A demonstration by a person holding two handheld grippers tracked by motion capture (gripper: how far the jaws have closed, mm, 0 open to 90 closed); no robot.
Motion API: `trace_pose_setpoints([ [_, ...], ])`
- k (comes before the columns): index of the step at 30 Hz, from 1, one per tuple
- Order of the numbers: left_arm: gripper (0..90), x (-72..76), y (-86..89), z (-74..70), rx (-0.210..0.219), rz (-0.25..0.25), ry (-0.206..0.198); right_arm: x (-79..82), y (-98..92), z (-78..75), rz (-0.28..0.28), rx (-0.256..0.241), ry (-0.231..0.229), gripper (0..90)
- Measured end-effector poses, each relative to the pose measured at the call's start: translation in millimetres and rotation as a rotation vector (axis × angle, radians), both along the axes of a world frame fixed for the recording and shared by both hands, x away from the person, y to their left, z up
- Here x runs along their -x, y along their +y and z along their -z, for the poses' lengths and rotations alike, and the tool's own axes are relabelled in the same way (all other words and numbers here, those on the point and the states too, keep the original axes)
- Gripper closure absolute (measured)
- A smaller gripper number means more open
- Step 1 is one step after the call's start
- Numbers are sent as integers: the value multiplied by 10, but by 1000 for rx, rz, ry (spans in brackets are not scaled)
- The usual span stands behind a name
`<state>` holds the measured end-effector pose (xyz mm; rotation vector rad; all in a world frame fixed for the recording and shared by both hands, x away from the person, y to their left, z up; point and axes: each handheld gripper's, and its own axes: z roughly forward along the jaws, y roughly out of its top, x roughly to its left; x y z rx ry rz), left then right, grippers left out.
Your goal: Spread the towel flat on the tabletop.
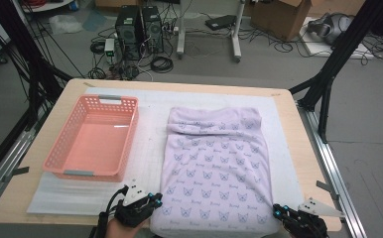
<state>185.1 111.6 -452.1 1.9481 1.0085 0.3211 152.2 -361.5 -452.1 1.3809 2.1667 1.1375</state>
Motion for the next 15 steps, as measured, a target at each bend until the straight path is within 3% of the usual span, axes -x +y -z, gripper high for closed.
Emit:
trace_pose_setpoints([
  [5, 871, 209, 11, 9, -3, 17, -1, 115, -30, -7, -13, 3, 3, 854],
  [9, 862, 326, 61, 5, 29, 34, 7, 167, -20, -36, -47, 11, 34, 840],
  [10, 842, 339, 68, 1, 40, 34, -5, 177, -23, -54, -53, 0, 41, 813],
  [12, 659, 284, 68, -15, 50, 23, -31, 146, -37, -96, -13, -50, 0, 641],
  [13, 627, 229, 66, -28, 53, 11, -34, 117, -34, -113, 9, -66, -5, 626],
  [15, 568, 106, 51, -52, 62, -18, -48, 22, -4, -115, 36, -42, -30, 608],
])
